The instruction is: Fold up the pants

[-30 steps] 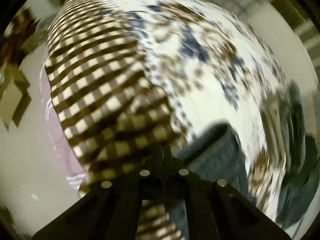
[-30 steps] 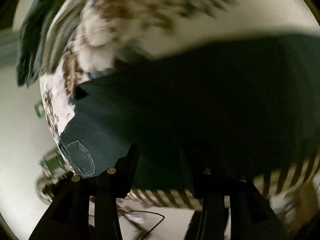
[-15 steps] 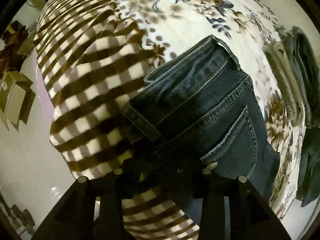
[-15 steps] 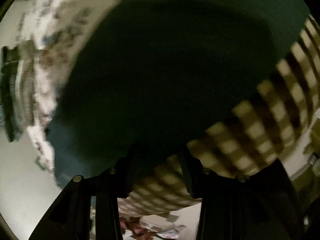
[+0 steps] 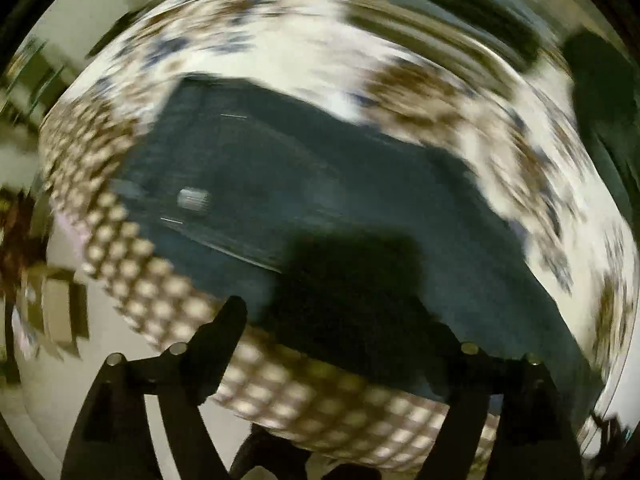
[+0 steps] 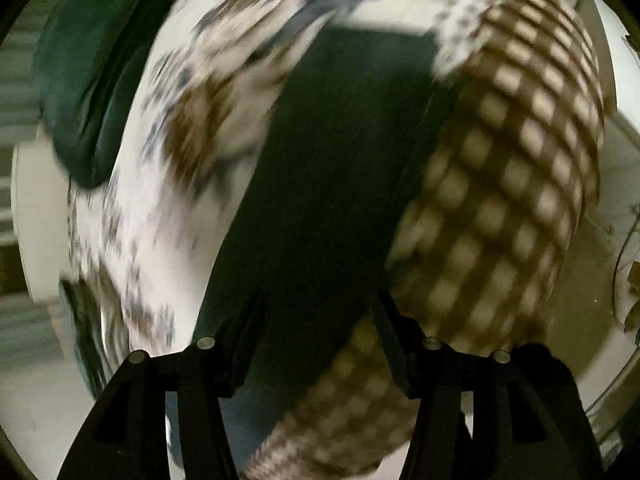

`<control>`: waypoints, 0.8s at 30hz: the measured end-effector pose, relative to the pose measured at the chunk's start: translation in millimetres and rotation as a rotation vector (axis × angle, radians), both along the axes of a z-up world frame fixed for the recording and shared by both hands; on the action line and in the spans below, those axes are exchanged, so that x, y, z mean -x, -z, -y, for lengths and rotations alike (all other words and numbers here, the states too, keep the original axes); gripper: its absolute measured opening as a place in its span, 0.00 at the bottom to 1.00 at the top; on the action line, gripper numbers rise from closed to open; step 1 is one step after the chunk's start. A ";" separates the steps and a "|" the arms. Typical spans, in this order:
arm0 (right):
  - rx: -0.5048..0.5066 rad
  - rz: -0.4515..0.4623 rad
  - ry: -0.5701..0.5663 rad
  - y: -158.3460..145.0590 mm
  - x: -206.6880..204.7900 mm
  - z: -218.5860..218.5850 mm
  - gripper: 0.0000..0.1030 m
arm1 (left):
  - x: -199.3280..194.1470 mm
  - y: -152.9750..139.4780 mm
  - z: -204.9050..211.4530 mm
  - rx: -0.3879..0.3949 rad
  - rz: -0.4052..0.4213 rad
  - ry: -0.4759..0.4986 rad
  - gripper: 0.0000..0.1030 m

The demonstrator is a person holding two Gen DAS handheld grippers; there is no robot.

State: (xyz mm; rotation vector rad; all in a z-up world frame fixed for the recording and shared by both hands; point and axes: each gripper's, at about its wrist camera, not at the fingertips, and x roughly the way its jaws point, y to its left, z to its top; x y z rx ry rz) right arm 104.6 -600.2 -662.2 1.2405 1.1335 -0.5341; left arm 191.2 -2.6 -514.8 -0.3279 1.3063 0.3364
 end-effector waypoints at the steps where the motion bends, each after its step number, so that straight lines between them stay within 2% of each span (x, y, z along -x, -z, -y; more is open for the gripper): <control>1: -0.015 0.012 0.008 5.3 1.1 13.8 0.57 | -3.1 3.8 22.2 0.007 -0.007 0.023 0.77; 3: -0.033 0.031 0.017 17.1 -4.0 37.6 0.57 | -8.3 14.4 68.1 0.028 -0.024 0.058 0.77; 8: -0.027 0.098 0.101 23.8 -6.7 75.1 0.57 | -20.5 32.2 159.9 -0.023 -0.064 0.160 0.77; 12: -0.045 0.127 0.169 27.0 2.2 102.1 0.57 | -29.2 50.3 207.0 -0.073 -0.104 0.258 0.77; 15: -0.009 0.135 0.176 29.1 2.6 114.1 0.57 | -30.3 67.1 230.4 -0.119 -0.150 0.312 0.77; 16: 0.010 0.141 0.169 28.6 1.6 116.5 0.54 | -30.4 74.2 235.7 -0.134 -0.173 0.325 0.77; 18: 0.074 0.126 0.137 23.1 4.4 121.0 0.32 | -31.0 83.6 239.6 -0.142 -0.199 0.333 0.77; 19: 0.094 0.125 0.113 22.0 1.4 121.4 0.06 | -31.7 87.0 239.5 -0.145 -0.206 0.326 0.77; 24: 0.128 0.181 0.010 2.7 -1.8 122.3 0.05 | -36.8 93.7 237.8 -0.150 -0.223 0.308 0.84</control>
